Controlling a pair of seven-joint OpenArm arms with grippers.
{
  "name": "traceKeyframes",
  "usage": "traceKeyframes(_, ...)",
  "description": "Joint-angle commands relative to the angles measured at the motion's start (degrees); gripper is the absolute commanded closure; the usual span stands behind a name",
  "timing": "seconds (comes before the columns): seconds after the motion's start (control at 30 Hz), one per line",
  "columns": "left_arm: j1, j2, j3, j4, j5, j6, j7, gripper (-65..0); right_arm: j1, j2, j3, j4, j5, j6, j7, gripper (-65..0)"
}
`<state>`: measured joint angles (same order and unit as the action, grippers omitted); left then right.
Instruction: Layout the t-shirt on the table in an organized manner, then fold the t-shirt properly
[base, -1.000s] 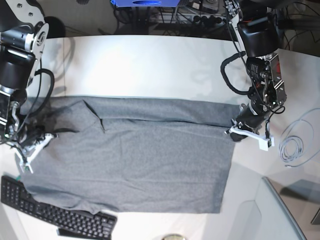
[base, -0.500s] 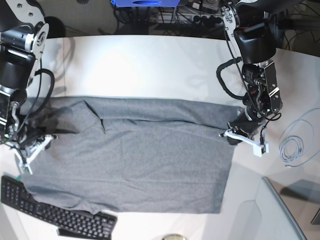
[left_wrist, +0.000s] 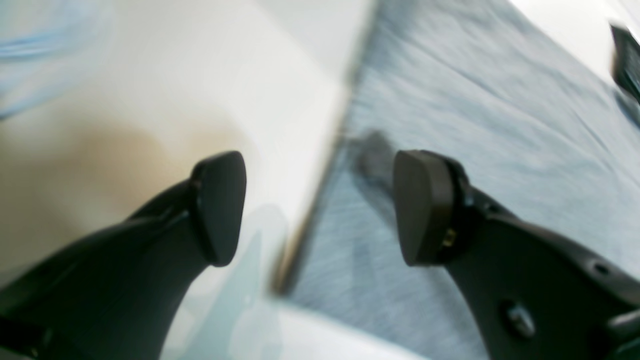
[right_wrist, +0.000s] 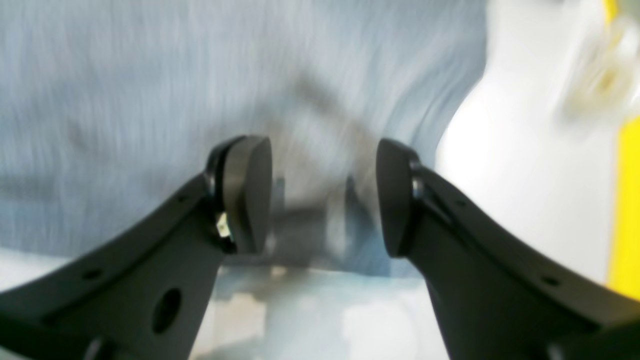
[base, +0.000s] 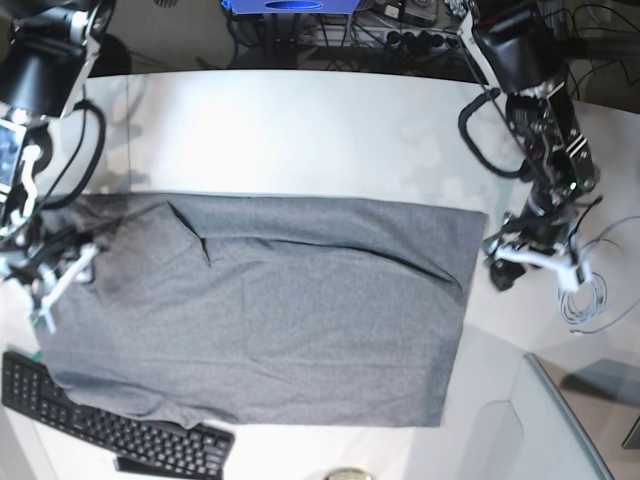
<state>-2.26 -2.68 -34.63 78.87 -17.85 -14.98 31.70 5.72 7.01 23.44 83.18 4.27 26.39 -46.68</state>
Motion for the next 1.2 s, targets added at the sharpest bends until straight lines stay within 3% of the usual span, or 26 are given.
traceKeyframes(0.0, 1.2, 0.2, -1.6, 2.6, -0.5, -0.5, -1.0, -44.1, 0.1, -0.9, 1.2, 1.8, 0.6, 0.6, 0.6, -32.0)
traceKeyframes(0.17, 8.6, -0.1, -8.0, 4.6, -0.5, -1.9, -1.1, -42.0, -3.8, -6.3, 2.2, 2.4, 0.5, 0.6, 0.7, -31.8)
traceKeyframes(0.23, 11.9, -1.4, -9.6, 4.5, -0.5, -7.1, -1.1, -31.9, -5.9, -6.5, -2.3, 2.8, 0.3, 0.3, 2.2, -31.4)
traceKeyframes(0.3, 14.6, -1.8, -11.4, 4.6, -0.1, -11.9, -1.1, -16.9, -9.5, -6.2, -6.8, 5.0, 0.3, -0.3, 7.6, -31.4)
traceKeyframes(0.37, 16.5, -2.5, -13.3, 4.6, 0.0, -15.0, -1.1, -3.0, -12.4, -6.1, -10.0, 7.4, -0.9, -3.0, 11.6, -31.8)
traceKeyframes(0.4, 17.3, -2.5, -14.4, 4.5, 0.0, -15.9, -1.1, 0.0, -13.5, -6.1, -12.1, 8.3, -2.6, -4.5, 12.7, -32.0)
traceKeyframes(0.53, 19.6, -2.5, -17.0, 4.4, 0.0, -16.6, -1.1, 0.0, -15.1, -6.3, -18.4, 8.3, -12.6, -6.1, 16.0, -32.0)
traceKeyframes(0.63, 20.6, -2.5, -17.0, 4.4, 0.1, -16.6, -1.1, 0.0, -15.1, -7.6, -19.2, 8.3, -16.6, -6.3, 18.2, -31.7)
traceKeyframes(0.9, 20.6, -2.5, -17.0, 4.4, 0.1, -16.6, -1.1, 0.0, -13.1, -8.9, -19.4, 2.2, -22.4, -6.3, 18.8, -31.4)
traceKeyframes(1.03, 20.6, -2.5, -17.0, 4.4, 0.1, -16.7, -1.1, 0.0, -11.6, -8.6, -19.1, -0.1, -23.0, -9.9, 18.9, -31.4)
traceKeyframes(1.17, 20.6, -2.5, -17.0, 4.4, 0.1, -16.7, -1.1, 0.0, -10.8, -8.4, -19.1, -0.8, -23.0, -10.3, 18.9, -29.1)
